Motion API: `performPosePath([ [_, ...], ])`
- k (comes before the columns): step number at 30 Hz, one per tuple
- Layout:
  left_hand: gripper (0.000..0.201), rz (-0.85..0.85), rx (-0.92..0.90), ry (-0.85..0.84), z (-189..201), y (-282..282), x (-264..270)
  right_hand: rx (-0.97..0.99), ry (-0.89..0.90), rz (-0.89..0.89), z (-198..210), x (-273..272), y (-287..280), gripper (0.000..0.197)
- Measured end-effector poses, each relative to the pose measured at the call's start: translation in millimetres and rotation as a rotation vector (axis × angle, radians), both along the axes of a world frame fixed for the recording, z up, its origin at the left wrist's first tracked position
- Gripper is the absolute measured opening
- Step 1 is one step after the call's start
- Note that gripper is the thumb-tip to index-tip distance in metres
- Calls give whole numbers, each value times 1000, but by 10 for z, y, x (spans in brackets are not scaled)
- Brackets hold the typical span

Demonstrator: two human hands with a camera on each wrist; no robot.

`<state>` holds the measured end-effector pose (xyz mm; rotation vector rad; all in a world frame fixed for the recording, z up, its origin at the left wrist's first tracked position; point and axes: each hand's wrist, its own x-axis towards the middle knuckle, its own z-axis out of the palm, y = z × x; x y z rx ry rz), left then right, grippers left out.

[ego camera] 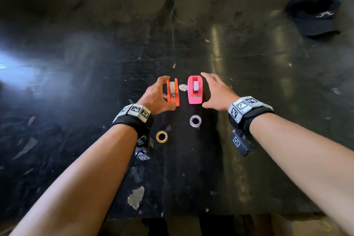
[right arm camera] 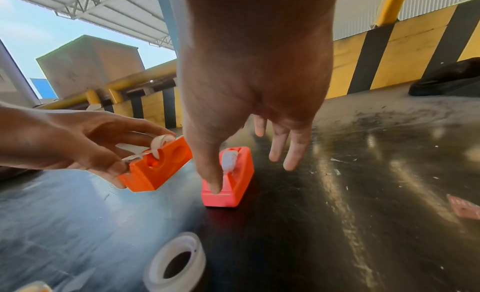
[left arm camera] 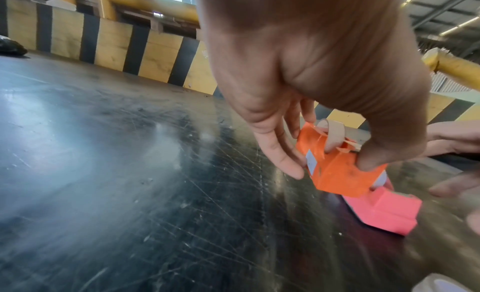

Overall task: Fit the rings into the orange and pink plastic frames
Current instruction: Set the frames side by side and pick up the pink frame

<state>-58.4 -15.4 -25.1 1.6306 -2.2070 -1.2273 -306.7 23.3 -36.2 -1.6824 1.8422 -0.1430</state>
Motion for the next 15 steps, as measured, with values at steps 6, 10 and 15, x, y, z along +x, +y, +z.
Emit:
performPosePath([
  [6, 110, -30, 65, -82, -335, -153, -50, 32, 40, 82, -311, -26, -236, 136],
  [10, 112, -26, 85, -103, -432, -132, -26, 34, 72, 123, -424, 28, -268, 134],
  [15, 125, -21, 55, -65, -444, -86, 34, -84, 106, 83, -415, 86, -237, 115],
])
